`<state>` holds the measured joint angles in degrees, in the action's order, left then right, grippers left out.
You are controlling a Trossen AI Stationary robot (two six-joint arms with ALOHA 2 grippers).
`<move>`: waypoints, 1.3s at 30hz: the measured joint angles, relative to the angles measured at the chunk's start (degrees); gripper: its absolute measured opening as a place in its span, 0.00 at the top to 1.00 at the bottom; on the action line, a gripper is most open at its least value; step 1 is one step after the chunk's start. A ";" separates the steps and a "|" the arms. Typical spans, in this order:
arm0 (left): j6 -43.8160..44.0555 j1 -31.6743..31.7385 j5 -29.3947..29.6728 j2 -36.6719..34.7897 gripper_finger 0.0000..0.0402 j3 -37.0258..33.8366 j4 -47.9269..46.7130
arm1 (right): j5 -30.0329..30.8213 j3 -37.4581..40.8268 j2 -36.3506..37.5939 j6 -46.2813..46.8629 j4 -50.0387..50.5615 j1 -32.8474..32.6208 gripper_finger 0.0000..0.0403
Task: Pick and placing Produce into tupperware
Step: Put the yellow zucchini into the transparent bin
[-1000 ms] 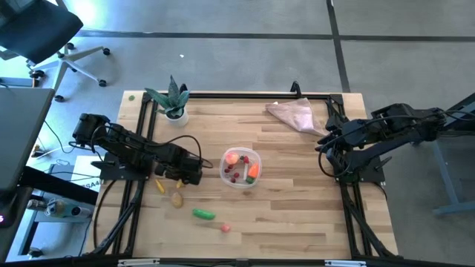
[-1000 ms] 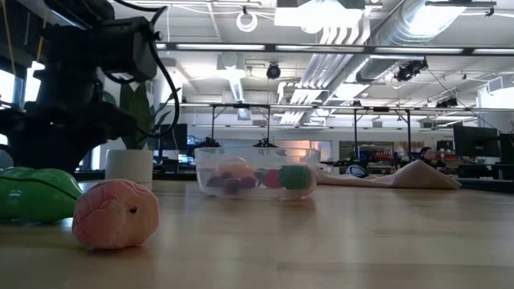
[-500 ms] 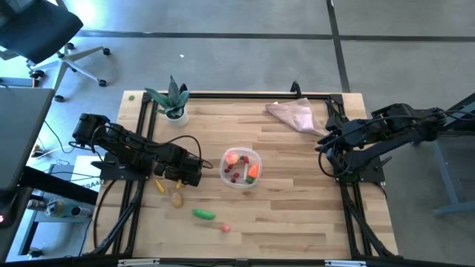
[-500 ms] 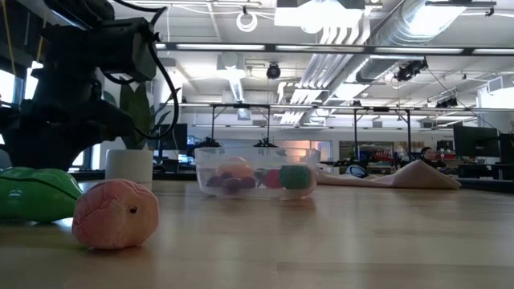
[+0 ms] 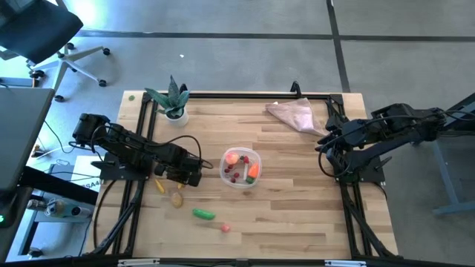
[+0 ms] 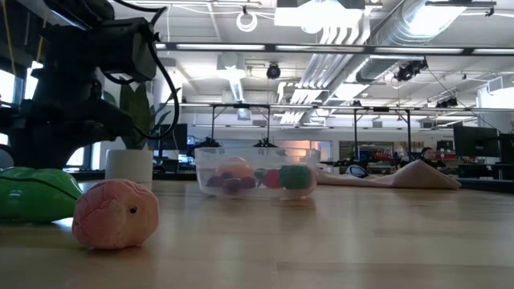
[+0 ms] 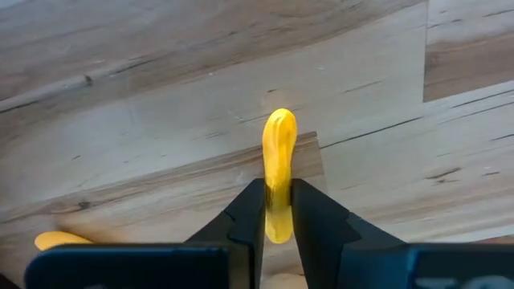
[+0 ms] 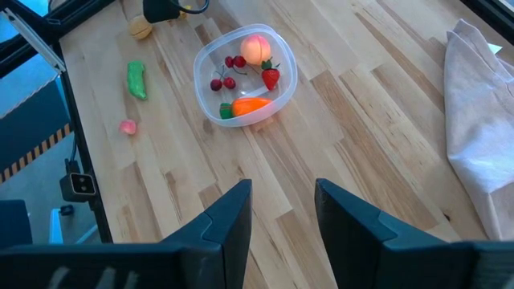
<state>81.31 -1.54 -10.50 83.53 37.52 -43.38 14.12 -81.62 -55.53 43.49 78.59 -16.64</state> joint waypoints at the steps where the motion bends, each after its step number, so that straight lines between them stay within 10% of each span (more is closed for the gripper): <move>1: -0.01 0.00 0.00 0.00 0.88 0.00 0.01 | 0.01 0.01 0.00 0.00 0.00 0.00 0.68; 39: 0.43 0.00 4.54 -0.02 0.92 0.00 0.51 | 0.01 0.00 0.00 0.01 0.00 0.00 0.68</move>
<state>81.73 -1.53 -5.96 83.50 37.52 -42.87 14.13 -81.62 -55.53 43.51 78.59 -16.64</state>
